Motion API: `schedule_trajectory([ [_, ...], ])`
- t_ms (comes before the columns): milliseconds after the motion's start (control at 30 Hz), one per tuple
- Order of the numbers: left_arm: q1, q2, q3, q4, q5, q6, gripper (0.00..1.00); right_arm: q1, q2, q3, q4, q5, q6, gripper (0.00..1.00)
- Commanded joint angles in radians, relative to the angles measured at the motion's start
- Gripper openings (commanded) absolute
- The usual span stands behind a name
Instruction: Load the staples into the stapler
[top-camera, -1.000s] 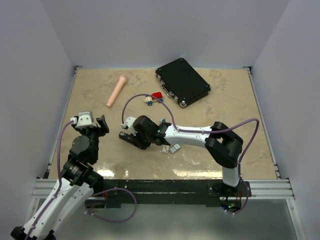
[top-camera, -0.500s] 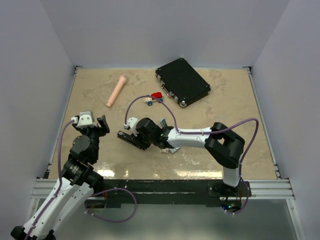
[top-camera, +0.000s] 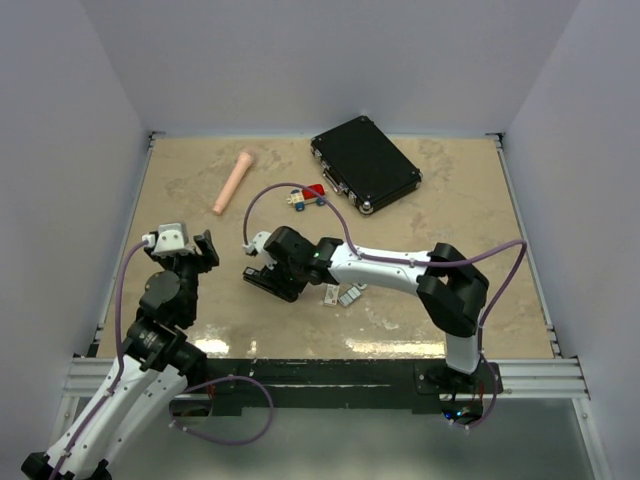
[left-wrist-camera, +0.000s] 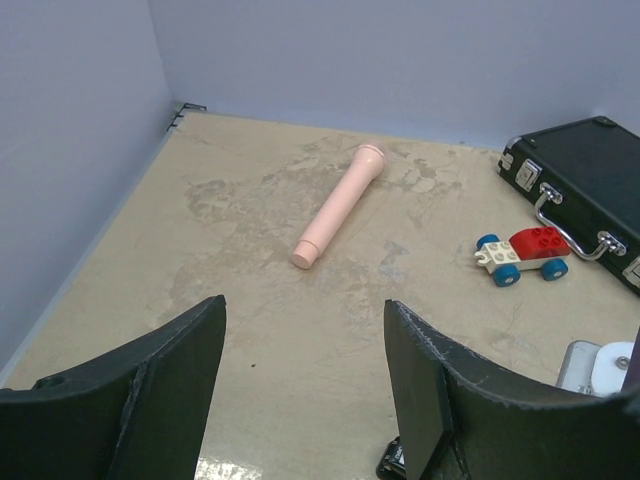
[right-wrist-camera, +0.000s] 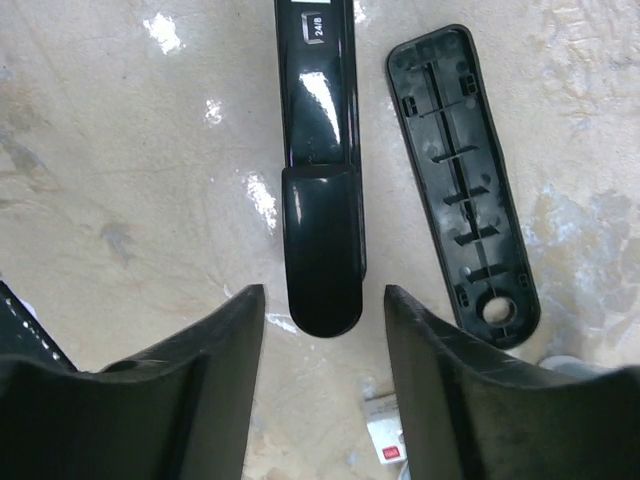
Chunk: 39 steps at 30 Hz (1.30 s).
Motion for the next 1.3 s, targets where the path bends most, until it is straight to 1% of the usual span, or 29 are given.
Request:
schedule_trajectory([
  [0,0.000,-0.007,-0.003,0.035,0.011,0.001,0.69,-0.006,-0.076,0.076,-0.084,0.050,0.032,0.58],
  [33,0.000,-0.007,-0.003,0.038,0.018,0.001,0.69,-0.009,-0.100,0.081,-0.096,0.072,0.033,0.62],
  [100,0.000,-0.001,-0.003,0.049,0.025,0.001,0.69,-0.029,-0.127,0.073,-0.122,0.096,0.044,0.64],
  [167,0.000,0.007,0.002,0.060,0.038,0.002,0.69,-0.049,-0.171,0.030,-0.132,0.124,0.055,0.64],
  [233,-0.002,0.022,0.003,0.121,0.054,0.016,0.69,-0.084,-0.202,-0.037,-0.141,0.136,0.085,0.62],
  [367,0.000,0.065,0.005,0.190,0.071,0.044,0.69,-0.150,-0.294,-0.158,-0.132,0.138,0.157,0.60],
  [467,0.000,0.100,-0.006,0.230,0.085,0.057,0.69,-0.178,-0.312,-0.237,-0.127,0.135,0.214,0.58],
  [600,0.001,0.122,-0.014,0.234,0.108,0.053,0.69,-0.184,-0.315,-0.289,-0.119,0.169,0.268,0.53],
  [733,0.003,0.109,-0.020,0.239,0.108,0.061,0.69,-0.184,-0.305,-0.336,-0.118,0.166,0.280,0.47],
  [767,0.005,0.109,-0.020,0.241,0.111,0.059,0.69,-0.184,-0.305,-0.344,-0.107,0.164,0.280,0.45],
  [800,0.005,0.106,-0.021,0.241,0.114,0.056,0.69,-0.184,-0.305,-0.356,-0.104,0.163,0.279,0.40],
  [867,0.006,0.105,-0.021,0.239,0.120,0.054,0.69,-0.184,-0.300,-0.364,-0.090,0.163,0.280,0.36],
  [900,0.006,0.103,-0.020,0.239,0.120,0.053,0.69,-0.186,-0.297,-0.366,-0.087,0.164,0.280,0.33],
  [1000,0.006,0.100,-0.020,0.235,0.122,0.051,0.69,-0.183,-0.283,-0.363,-0.086,0.158,0.289,0.27],
  [1267,0.008,0.096,-0.018,0.234,0.136,0.045,0.69,-0.183,-0.250,-0.367,-0.076,0.159,0.302,0.27],
])
